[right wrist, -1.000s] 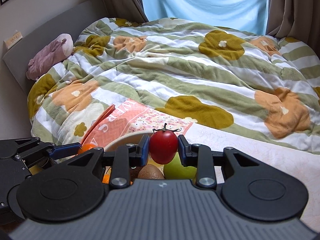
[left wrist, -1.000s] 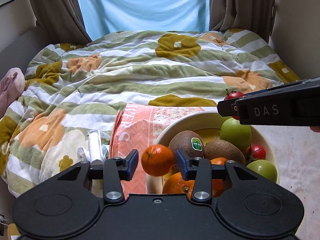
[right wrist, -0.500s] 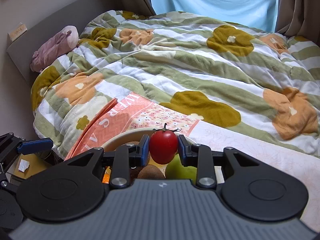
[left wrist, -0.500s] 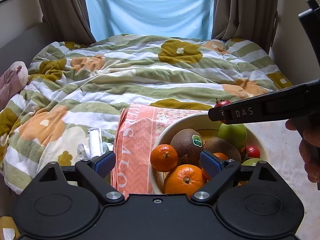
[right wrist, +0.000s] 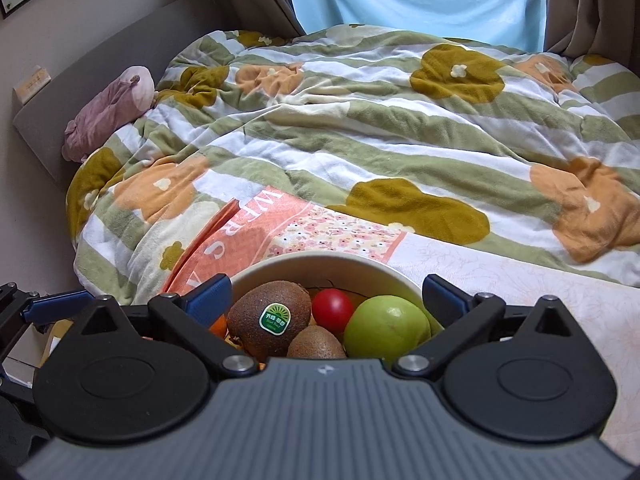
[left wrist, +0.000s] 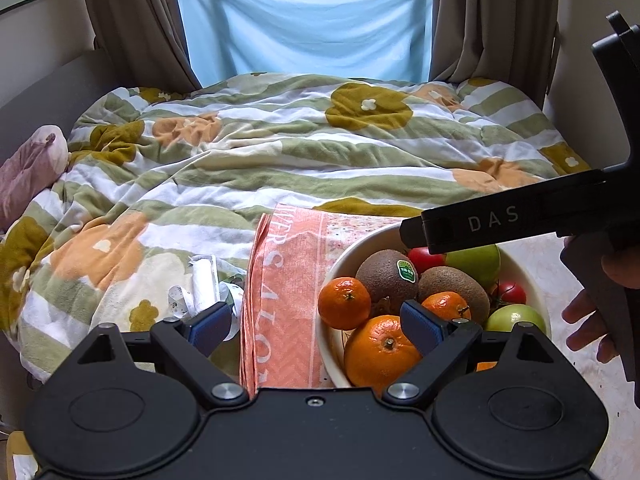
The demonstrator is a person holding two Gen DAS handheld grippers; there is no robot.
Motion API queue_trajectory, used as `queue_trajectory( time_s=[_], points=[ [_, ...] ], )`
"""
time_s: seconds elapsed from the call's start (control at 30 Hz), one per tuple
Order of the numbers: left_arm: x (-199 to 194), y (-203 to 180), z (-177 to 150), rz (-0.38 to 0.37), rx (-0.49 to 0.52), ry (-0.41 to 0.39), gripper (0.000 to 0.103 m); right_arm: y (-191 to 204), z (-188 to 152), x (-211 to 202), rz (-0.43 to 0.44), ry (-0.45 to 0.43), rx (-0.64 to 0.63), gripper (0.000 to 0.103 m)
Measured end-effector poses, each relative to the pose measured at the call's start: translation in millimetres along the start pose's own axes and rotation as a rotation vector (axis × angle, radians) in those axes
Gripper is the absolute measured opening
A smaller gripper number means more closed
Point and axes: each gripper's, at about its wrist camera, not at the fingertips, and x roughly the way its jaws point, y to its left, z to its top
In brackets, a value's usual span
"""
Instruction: Organize fruits
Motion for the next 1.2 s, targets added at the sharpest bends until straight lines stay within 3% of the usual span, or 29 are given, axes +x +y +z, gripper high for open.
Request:
queue_trajectory(
  time_s=[0.27,0.57,0.87,1.2],
  points=[
    [-36.4,-7.5,4.7,0.021,0.017,-0.060,0.094,6.6,-1.5,-52.4,-0.032,-0.077,-0.012,0.103],
    [-121.2,-49.2,6.5,0.059,0.026,-0.203,0.094,-4.0,-20.7,-174.8,-0.073,-0.214,-0.028,0.103],
    [-208.1,-111.7,-8.1,0.015,0.048,-0.316,0.094,-35.5,-76.2,-302.6,-0.189,-0.306,0.013,0.103],
    [-269.4,-139.8,-46.3,-0.006,0.040,-0.320,0.095,-48.4,-158.8,-392.1,-0.330,-0.291,0.081,0.103]
  ],
)
